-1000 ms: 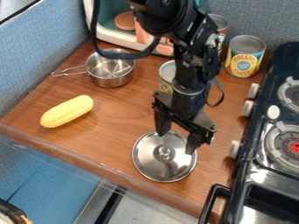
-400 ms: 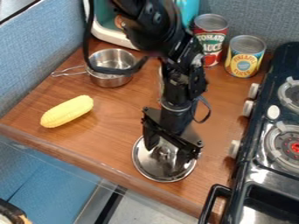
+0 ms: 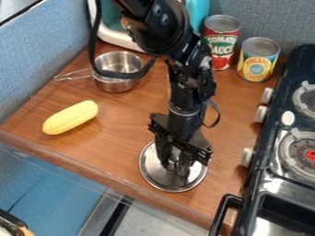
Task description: Put the silver pot lid on the silver pot
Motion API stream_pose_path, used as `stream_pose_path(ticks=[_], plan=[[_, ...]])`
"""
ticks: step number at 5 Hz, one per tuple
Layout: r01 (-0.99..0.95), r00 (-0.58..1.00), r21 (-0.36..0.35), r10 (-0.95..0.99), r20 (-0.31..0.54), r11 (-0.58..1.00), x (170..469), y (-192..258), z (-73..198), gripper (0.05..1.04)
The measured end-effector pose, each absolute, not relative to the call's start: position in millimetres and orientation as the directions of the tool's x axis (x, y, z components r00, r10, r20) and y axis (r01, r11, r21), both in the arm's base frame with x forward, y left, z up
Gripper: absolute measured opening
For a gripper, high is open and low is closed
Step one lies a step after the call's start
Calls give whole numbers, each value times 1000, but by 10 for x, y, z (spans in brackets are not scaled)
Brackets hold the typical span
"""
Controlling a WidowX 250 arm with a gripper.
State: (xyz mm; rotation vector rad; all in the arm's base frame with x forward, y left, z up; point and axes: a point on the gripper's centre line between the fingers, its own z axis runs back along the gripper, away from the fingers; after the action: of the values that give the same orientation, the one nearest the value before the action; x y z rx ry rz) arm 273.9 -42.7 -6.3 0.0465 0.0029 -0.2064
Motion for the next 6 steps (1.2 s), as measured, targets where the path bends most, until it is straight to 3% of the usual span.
stream_pose_path(ticks=[1, 3, 5, 6], plan=[[203, 979, 48, -202, -8, 978, 2747, -416, -58, 308], [193, 981, 56, -192, -33, 980, 2737, -401, -31, 280], [53, 993, 13, -54, 105, 999, 2989, -23, 748, 280], [-20, 988, 10, 18, 156, 1000, 3140, 382, 958, 280]])
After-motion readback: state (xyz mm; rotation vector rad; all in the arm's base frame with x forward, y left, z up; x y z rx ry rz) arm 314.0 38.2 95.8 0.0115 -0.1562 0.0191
